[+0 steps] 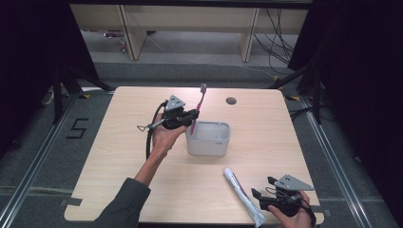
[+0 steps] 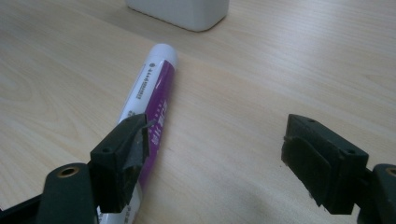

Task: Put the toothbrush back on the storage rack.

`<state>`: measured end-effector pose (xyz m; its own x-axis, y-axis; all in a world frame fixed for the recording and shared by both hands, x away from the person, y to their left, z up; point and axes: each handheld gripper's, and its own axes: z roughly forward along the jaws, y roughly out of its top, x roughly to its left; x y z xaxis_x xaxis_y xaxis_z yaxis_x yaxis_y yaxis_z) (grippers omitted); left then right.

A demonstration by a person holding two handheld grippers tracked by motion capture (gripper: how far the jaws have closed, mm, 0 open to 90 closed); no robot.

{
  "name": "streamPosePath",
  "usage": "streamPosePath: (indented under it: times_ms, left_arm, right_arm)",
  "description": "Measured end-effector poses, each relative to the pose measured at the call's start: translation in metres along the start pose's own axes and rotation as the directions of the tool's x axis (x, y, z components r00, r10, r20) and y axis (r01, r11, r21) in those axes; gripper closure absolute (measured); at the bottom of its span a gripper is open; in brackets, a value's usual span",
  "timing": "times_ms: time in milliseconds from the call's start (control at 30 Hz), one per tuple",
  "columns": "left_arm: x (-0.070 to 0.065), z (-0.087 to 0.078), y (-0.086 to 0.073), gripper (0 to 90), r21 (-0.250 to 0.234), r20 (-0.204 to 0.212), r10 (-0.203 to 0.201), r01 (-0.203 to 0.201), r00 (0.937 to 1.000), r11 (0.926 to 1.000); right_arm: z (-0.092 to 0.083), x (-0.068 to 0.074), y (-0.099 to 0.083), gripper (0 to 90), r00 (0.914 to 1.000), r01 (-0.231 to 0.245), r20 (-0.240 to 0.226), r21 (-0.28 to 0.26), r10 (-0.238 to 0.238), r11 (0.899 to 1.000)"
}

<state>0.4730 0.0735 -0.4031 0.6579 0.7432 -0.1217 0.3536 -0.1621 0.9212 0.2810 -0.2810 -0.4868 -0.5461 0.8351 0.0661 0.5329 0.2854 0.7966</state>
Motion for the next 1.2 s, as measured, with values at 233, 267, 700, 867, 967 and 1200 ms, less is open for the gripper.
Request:
streamPosePath:
  times_ms: [233,267,700,867,967,1200]
  left_arm:
    - [0.001,0.003,-0.008,82.8,-0.002,-0.007,-0.014,0.014,0.9999,0.9999]
    - [0.002,0.003,-0.010,82.8,-0.002,-0.007,-0.015,0.015,0.9999,0.9999]
    - [0.003,0.005,-0.017,82.4,0.014,-0.004,-0.017,0.017,0.9998,0.9997]
    - [0.007,0.005,-0.020,82.3,0.021,-0.012,-0.025,0.026,0.9996,0.9995]
    - [0.008,0.004,-0.022,82.0,0.022,-0.014,-0.031,0.031,0.9994,0.9993]
    - [0.008,0.005,-0.024,81.3,0.033,-0.020,-0.025,0.026,0.9995,0.9991]
  right_arm:
    - [-0.001,0.003,0.000,23.5,0.9995,-0.030,0.003,0.015,0.030,0.999]
    - [0.000,0.002,0.000,23.5,0.9999,-0.010,0.002,0.008,0.010,1.000]
    - [0.000,0.003,0.000,23.5,0.9998,-0.014,-0.010,0.022,0.014,1.000]
    - [0.001,0.002,-0.001,23.5,1.0000,-0.004,-0.007,0.014,0.004,1.000]
    - [0.001,0.003,-0.001,23.4,0.9999,-0.012,-0.009,0.026,0.012,1.000]
    - [0.001,0.003,-0.001,23.5,0.9999,-0.013,-0.009,0.026,0.013,1.000]
